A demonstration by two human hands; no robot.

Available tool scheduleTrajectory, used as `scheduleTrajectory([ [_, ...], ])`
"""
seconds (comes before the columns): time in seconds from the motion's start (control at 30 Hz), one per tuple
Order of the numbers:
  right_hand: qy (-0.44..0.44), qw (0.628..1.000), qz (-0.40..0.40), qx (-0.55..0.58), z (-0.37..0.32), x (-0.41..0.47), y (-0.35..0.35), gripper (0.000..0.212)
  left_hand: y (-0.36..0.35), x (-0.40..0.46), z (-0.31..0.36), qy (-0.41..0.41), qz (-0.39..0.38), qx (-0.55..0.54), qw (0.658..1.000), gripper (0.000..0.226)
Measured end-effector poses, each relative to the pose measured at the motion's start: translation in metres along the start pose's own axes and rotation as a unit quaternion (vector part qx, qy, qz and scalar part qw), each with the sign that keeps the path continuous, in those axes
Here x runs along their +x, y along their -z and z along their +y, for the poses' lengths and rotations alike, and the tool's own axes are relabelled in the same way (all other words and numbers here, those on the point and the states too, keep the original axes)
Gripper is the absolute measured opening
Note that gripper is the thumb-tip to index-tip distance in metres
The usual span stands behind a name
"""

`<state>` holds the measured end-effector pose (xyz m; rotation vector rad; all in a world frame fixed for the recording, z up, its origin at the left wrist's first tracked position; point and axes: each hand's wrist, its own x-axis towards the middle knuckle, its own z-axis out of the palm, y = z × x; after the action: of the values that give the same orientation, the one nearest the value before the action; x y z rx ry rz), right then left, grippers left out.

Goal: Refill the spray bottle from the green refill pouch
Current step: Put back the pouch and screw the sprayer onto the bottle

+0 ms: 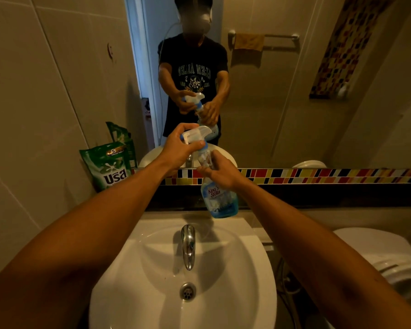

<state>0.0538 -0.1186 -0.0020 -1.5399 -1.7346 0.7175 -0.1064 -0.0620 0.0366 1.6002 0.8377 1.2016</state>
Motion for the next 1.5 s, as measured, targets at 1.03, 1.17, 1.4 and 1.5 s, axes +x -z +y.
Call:
scheduleTrajectory([
  [1.03, 0.002, 1.0, -0.008, 0.011, 0.003, 0.013, -0.001, 0.042, 0.008, 0.008, -0.004, -0.006, -0.003, 0.016, 1.0, 0.054],
  [1.17, 0.006, 1.0, -0.01, 0.011, 0.002, 0.018, -0.004, 0.044, 0.003, 0.008, -0.002, -0.021, 0.023, -0.004, 1.0, 0.054],
  [1.4, 0.003, 1.0, 0.002, 0.01, 0.006, 0.019, 0.001, 0.044, 0.008, 0.013, -0.003, -0.013, -0.009, 0.025, 1.0, 0.053],
  [1.5, 0.003, 1.0, -0.002, 0.012, 0.005, 0.019, 0.001, 0.044, 0.006, 0.012, 0.0, -0.007, -0.009, 0.009, 1.0, 0.055],
])
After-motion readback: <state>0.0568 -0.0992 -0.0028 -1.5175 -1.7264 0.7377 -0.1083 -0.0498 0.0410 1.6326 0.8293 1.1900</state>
